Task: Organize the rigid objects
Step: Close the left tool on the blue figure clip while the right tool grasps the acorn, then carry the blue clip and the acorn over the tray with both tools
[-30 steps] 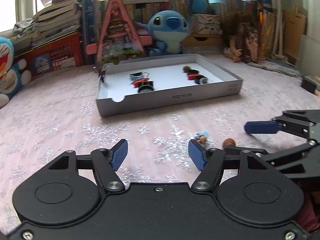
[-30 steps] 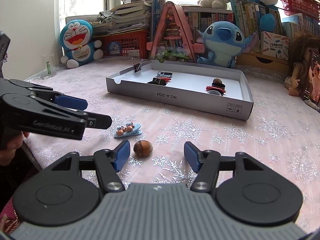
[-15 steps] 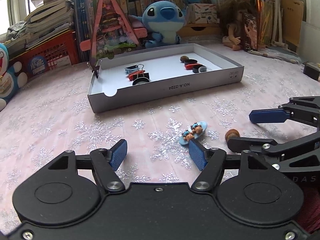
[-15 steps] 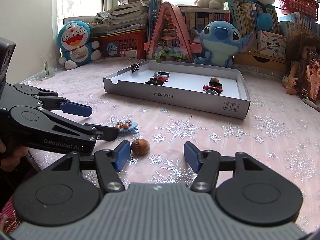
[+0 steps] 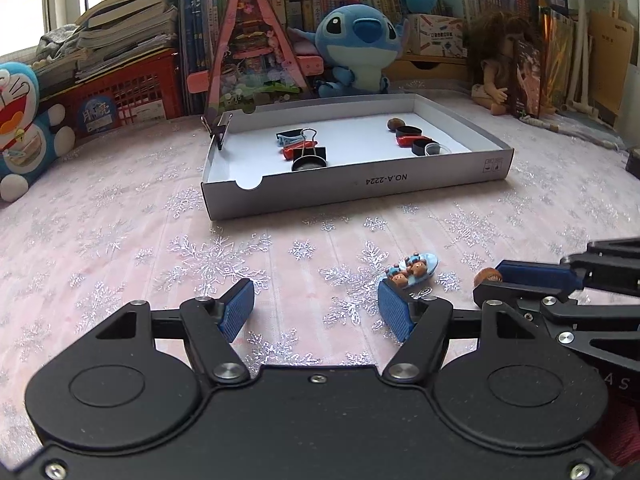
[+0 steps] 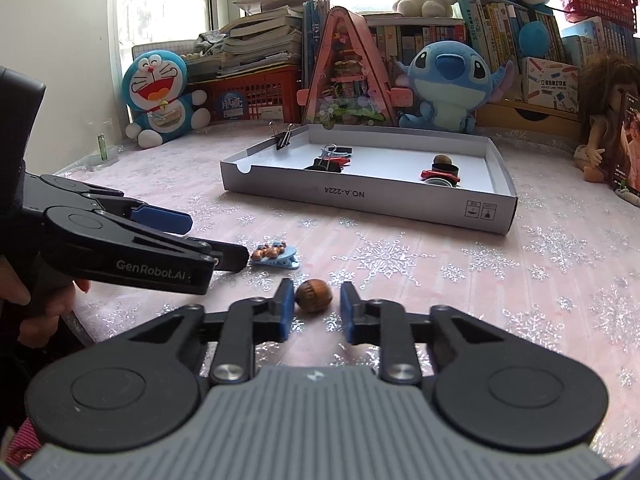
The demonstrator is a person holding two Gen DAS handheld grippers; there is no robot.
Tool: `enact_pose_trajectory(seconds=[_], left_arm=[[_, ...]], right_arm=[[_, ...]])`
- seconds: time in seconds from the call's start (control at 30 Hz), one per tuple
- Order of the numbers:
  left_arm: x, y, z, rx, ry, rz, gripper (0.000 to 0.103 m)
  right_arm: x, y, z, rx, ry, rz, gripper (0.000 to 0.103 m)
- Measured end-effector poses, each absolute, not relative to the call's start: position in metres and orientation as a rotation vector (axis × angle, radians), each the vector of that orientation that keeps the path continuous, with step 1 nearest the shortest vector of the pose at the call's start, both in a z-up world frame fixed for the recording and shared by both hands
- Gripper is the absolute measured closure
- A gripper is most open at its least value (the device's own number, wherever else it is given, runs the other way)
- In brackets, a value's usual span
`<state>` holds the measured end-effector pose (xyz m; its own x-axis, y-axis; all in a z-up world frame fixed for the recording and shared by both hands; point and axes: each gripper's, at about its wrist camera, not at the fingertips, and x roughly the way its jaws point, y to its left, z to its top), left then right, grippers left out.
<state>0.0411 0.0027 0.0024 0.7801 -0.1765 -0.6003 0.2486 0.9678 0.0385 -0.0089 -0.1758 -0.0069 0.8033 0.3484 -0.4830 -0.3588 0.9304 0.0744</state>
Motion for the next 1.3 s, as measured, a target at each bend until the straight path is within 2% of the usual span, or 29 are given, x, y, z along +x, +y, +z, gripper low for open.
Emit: enact_pose_trajectory(seconds=[0.33, 0.8, 1.2, 1.3], left_arm=[[0.031, -0.009, 0.006, -0.014, 0.631, -0.216, 0.031], [0.041, -0.05, -0.003, -0.03, 0.626, -0.164, 0.035], [0.044, -0.054, -0.005, -0.013, 0.612, -0.171, 0.068], [0.042, -0.051, -0.004, -0.016, 0.611, -0.18, 0.069]], right_arm=[[-0.01, -0.193, -0.004, 0.006, 0.452, 0.189, 0.079], [-0.008, -0.212, -0.009, 0.023, 0.437, 0.059, 0.078], [-0.005, -0.209, -0.01, 0.023, 0.431, 0.064, 0.078], [-0.007, -0.207, -0.01, 0.017, 0.427, 0.063, 0.078]])
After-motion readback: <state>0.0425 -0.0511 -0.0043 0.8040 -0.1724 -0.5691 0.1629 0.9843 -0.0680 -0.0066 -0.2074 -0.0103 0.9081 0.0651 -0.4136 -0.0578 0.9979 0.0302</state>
